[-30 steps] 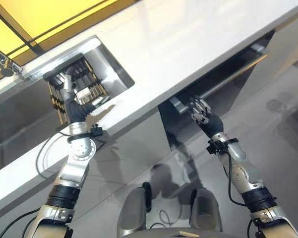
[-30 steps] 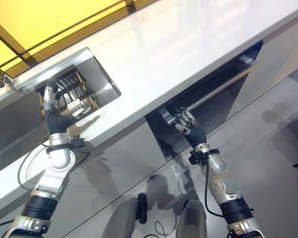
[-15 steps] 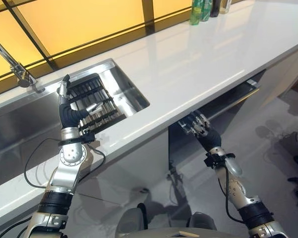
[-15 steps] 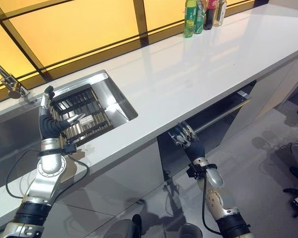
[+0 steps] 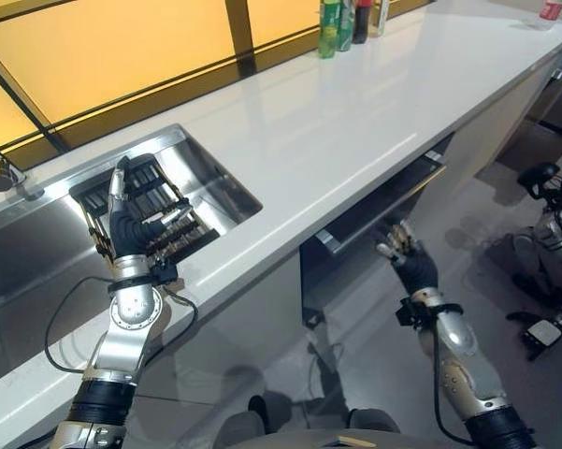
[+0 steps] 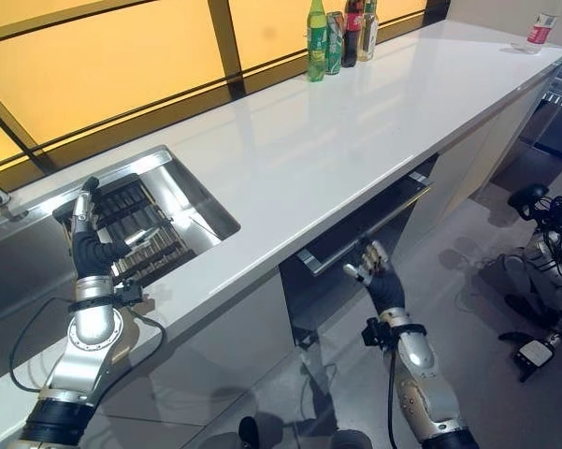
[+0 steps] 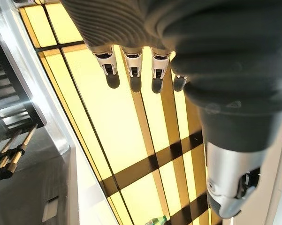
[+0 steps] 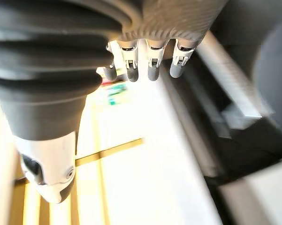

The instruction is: Pick up plates and place into dishwasher.

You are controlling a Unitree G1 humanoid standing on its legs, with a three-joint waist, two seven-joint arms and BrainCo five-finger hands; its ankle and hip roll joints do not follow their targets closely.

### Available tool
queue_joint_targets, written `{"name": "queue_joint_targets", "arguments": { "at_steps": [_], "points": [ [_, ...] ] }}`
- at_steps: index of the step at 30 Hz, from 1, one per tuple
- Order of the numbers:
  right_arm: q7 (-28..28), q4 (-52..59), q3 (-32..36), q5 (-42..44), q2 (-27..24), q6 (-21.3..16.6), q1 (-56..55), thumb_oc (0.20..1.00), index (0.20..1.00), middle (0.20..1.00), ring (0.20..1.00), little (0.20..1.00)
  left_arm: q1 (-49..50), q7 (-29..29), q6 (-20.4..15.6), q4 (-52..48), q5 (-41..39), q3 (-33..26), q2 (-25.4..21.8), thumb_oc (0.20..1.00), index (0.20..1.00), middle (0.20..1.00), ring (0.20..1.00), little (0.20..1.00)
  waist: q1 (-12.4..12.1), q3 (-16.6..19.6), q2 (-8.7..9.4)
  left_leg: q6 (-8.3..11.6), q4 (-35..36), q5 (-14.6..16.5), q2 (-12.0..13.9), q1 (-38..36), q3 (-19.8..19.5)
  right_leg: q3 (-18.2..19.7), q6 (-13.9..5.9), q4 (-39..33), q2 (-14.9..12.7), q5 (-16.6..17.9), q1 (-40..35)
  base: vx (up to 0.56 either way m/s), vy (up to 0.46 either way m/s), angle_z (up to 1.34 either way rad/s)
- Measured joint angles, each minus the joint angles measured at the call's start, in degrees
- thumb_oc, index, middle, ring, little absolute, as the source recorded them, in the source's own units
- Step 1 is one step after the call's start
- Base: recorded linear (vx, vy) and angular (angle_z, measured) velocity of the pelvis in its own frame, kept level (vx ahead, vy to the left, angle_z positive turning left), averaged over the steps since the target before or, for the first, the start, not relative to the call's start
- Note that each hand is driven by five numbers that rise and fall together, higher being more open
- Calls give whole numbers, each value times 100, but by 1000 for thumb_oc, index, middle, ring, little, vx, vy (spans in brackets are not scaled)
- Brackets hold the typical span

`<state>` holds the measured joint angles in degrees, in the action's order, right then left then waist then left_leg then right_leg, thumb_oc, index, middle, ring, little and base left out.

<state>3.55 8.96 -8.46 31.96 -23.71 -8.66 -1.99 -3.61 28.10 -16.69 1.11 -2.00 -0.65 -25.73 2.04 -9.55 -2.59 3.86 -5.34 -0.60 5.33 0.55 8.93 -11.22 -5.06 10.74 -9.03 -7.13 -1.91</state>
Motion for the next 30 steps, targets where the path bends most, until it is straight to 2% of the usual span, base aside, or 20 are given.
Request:
{"name": "queue_joint_targets", "arguments": {
  "at_steps": [3,6,7,9,10,13,14,15,17,19,22,25,28,30],
  "points": [
    [121,446,51,-184,-80,-30,221,1000,1000,1000,1000,1000,17,25,10,-4,-145,-99,87,1000,1000,1000,1000,1000,-86,74,52,-5,15,0,-70,6,-9,-21,-16,12,-12,5,-6,91,163,2],
    [151,524,45,-338,-83,-234,553,1000,1000,1000,1000,1000,0,23,20,-4,-365,-96,118,1000,1000,1000,1000,1000,-194,107,107,-44,-66,28,-153,109,-131,-103,-61,109,-57,-53,12,47,165,20],
    [196,530,11,-346,-89,-298,674,1000,1000,1000,1000,1000,-51,18,20,3,-420,-82,160,1000,1000,1000,1000,1000,-237,102,134,-154,-191,125,-224,226,-154,-206,-99,288,-150,-128,46,43,186,46],
    [228,535,-95,-397,-185,-379,819,1000,1000,1000,1000,1000,-148,5,5,2,-575,-80,352,1000,1000,1000,1000,1000,-314,119,153,-211,-442,283,-330,374,-314,-182,-162,930,-325,-299,245,51,80,54],
    [228,541,-199,-458,-173,-397,846,1000,1000,1000,1000,1000,-156,-25,1,4,-630,-82,345,1000,1000,1000,1000,1000,-368,137,115,-215,-490,288,-331,446,-451,-146,-121,1336,-349,-264,407,73,-30,72],
    [216,537,-379,-561,-149,-446,851,1000,1000,1000,1000,1000,-211,-59,-6,-2,-700,-68,274,1000,1000,1000,1000,1000,-519,192,225,-258,-459,224,-352,416,-816,213,-57,1933,-282,-242,578,116,-109,72],
    [220,534,-378,-560,-146,-461,857,1000,1000,1000,1000,1000,-208,-60,-6,-3,-771,-77,207,1000,1000,1000,1000,1000,-583,208,249,-277,-377,121,-357,417,-998,337,41,1913,-182,-415,609,151,-194,81],
    [227,534,-375,-557,-151,-464,873,1000,1000,1000,1000,1000,-209,-59,-5,-23,-794,-100,139,1000,1000,1000,1000,1000,-606,254,313,-226,-244,-8,-365,468,-1189,474,98,1556,38,-492,560,127,-232,87],
    [224,406,-362,-556,-171,-475,1018,1000,1000,1000,1000,1000,-205,-78,1,-22,-811,-84,91,1000,1000,1000,1000,1000,-585,373,461,-109,-63,-203,-453,626,-1529,545,232,708,295,-540,409,116,-261,97],
    [249,107,-343,-551,-166,-473,1132,1000,1000,1000,1000,1000,-217,-78,14,-37,-827,118,157,1000,1000,1000,1000,1000,-578,368,361,-190,160,-283,-398,610,-1660,484,308,286,505,-374,170,49,-191,81],
    [415,-40,-353,-550,-158,-368,1186,1000,1000,1000,1000,1000,-328,-54,29,-68,-828,446,248,1000,1000,1000,1000,1000,-546,372,330,-251,416,-239,-382,664,-1783,474,356,326,580,-434,39,32,-187,88],
    [511,-196,-393,-531,-147,-163,1407,1000,1000,1000,1000,1000,-407,-60,137,-230,-808,738,341,1000,1000,1000,1000,1000,-495,385,314,-341,148,-289,-382,780,-1868,359,381,151,677,-483,-182,3,-179,64],
    [566,-329,-594,-528,-144,49,1632,1000,1000,1000,1000,1000,-408,-46,279,-288,-826,867,346,1000,1000,1000,1000,1000,-600,463,319,-254,245,-509,-376,651,-1910,369,371,-81,712,-470,-417,15,-135,27],
    [580,-436,-727,-531,-107,113,1800,1000,1000,1000,1000,1000,-408,-52,346,-357,-835,862,342,1000,1000,1000,1000,1000,-628,525,310,-85,374,-629,-405,593,-1981,369,358,-199,722,-464,-518,10,-79,33]
  ]
}}
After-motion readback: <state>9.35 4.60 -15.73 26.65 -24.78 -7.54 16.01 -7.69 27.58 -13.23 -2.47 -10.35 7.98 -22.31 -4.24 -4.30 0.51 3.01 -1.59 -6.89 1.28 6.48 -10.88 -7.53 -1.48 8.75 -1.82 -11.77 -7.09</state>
